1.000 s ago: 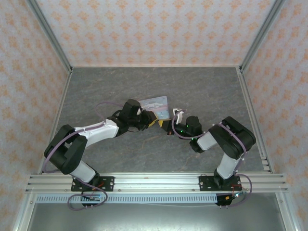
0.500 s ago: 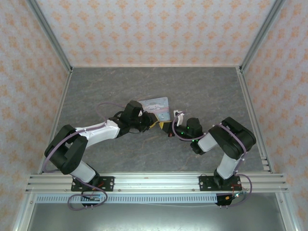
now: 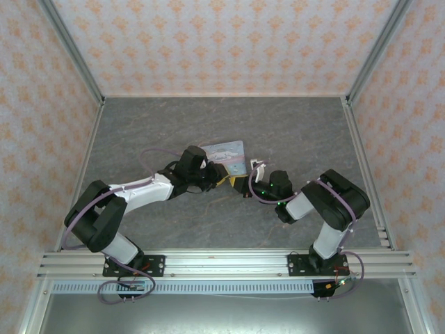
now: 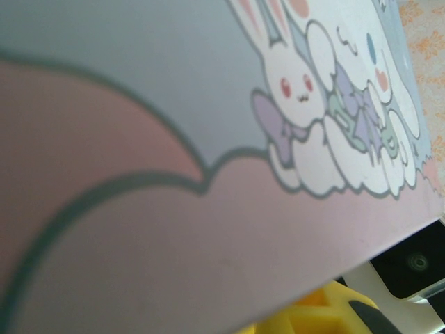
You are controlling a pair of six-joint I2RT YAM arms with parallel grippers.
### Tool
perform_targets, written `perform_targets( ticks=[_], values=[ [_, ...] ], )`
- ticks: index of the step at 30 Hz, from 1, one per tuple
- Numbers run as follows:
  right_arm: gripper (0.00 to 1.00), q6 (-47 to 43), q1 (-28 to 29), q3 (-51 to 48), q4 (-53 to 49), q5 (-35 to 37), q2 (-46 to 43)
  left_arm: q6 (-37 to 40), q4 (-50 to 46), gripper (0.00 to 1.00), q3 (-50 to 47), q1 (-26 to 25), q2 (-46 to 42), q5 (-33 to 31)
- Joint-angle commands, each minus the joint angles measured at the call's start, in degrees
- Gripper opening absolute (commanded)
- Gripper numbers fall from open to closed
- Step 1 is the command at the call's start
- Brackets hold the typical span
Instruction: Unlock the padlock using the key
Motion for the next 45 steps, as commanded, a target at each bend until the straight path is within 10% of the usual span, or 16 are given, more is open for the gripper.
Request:
perform_targets(
  ticks=[1,18,45],
  values=[
    [0.15,0.1,0.3,1.3,4.2,-1.3,-1.2,-0.4,0.9,0.0,0.9,-0.7,-0.6,2.0],
    [0.0,0.7,0.3,0.7,4.6,-1.8,-1.7,1.0,-0.3,0.01,1.4,-0.7,0.3,2.3],
    [0.0,11.3,0.8,1.6,-8.3,-0.2,-0.9,-1.0,3.1,0.57,-3.7,2.2,0.9,-3.2]
  ],
)
